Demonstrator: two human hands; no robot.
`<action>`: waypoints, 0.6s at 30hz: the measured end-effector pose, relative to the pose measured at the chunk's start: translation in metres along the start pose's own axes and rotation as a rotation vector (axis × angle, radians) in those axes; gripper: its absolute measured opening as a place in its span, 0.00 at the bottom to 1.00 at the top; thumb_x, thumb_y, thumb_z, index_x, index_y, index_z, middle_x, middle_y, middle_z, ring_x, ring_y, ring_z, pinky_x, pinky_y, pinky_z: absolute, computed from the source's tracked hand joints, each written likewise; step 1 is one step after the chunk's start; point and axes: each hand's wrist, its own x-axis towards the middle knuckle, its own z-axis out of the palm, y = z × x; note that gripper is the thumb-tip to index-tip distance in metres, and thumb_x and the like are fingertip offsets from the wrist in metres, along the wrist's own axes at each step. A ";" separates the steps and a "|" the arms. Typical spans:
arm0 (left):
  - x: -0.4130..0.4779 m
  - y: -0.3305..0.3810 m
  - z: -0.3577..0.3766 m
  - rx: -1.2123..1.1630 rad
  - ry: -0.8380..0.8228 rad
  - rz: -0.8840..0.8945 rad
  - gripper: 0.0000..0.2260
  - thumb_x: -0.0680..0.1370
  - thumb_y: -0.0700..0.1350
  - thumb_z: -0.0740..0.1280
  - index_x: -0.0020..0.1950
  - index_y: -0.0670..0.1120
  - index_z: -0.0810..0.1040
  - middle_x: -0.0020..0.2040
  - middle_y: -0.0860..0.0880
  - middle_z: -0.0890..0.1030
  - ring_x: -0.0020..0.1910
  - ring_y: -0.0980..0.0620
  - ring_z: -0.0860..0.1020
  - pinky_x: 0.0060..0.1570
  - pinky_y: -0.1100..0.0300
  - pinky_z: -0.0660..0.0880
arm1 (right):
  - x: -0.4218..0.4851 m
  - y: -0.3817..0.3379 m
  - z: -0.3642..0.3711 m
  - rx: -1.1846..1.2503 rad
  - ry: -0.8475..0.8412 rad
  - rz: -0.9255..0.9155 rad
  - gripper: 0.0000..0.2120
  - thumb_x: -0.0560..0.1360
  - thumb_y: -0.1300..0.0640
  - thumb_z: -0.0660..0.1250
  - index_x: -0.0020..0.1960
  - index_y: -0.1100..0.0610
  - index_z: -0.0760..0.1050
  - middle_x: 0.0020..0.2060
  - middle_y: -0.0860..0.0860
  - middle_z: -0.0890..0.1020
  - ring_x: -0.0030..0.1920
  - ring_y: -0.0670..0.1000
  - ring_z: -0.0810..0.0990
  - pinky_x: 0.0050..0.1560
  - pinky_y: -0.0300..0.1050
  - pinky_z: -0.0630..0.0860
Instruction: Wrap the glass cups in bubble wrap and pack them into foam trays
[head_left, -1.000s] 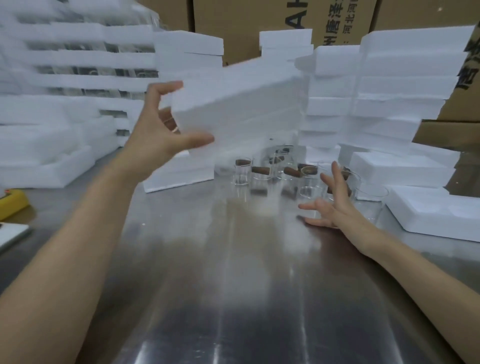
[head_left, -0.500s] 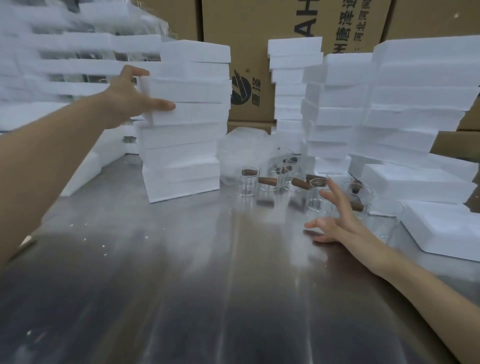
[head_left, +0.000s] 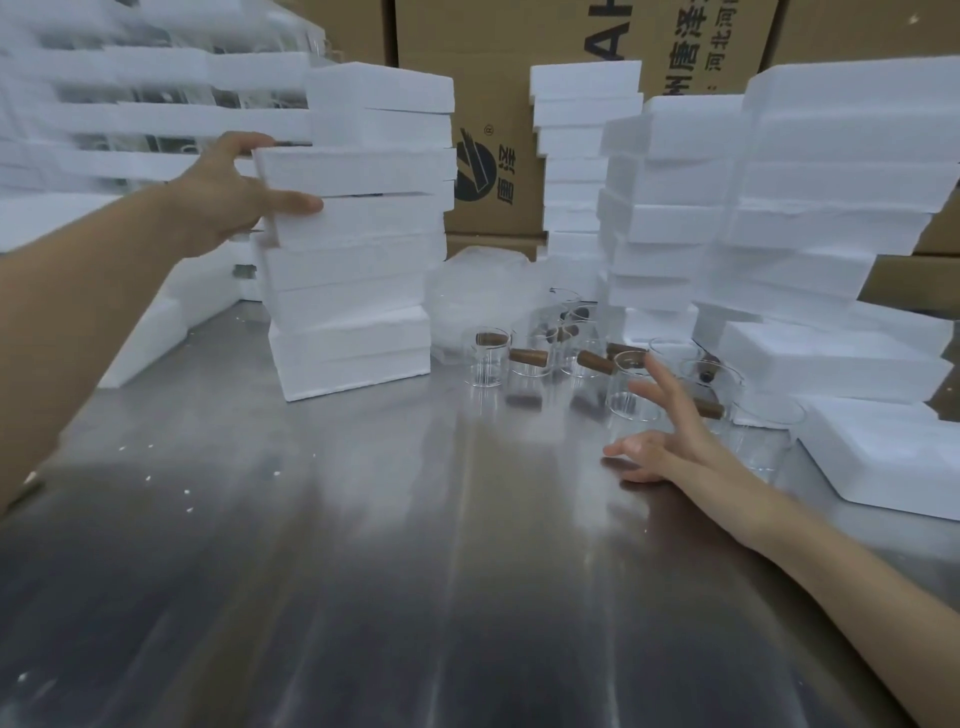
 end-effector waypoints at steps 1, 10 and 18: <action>0.001 0.001 0.000 0.077 0.028 0.013 0.38 0.65 0.51 0.79 0.72 0.54 0.65 0.68 0.48 0.72 0.60 0.51 0.73 0.51 0.60 0.72 | 0.000 0.001 0.000 0.002 0.002 0.002 0.41 0.67 0.42 0.68 0.72 0.30 0.48 0.72 0.41 0.60 0.55 0.50 0.82 0.52 0.45 0.80; -0.007 0.033 0.034 1.115 0.172 0.666 0.31 0.76 0.66 0.60 0.70 0.46 0.72 0.69 0.44 0.73 0.68 0.40 0.69 0.69 0.44 0.60 | 0.001 0.004 -0.002 -0.034 -0.006 -0.009 0.38 0.69 0.42 0.68 0.70 0.26 0.49 0.72 0.40 0.61 0.55 0.50 0.82 0.54 0.49 0.80; -0.004 0.034 0.048 1.201 0.250 0.569 0.17 0.81 0.48 0.57 0.70 0.47 0.70 0.62 0.39 0.76 0.59 0.35 0.73 0.53 0.43 0.70 | 0.003 0.009 0.000 -0.097 -0.010 -0.021 0.40 0.67 0.39 0.68 0.72 0.29 0.50 0.69 0.39 0.65 0.55 0.48 0.81 0.55 0.48 0.79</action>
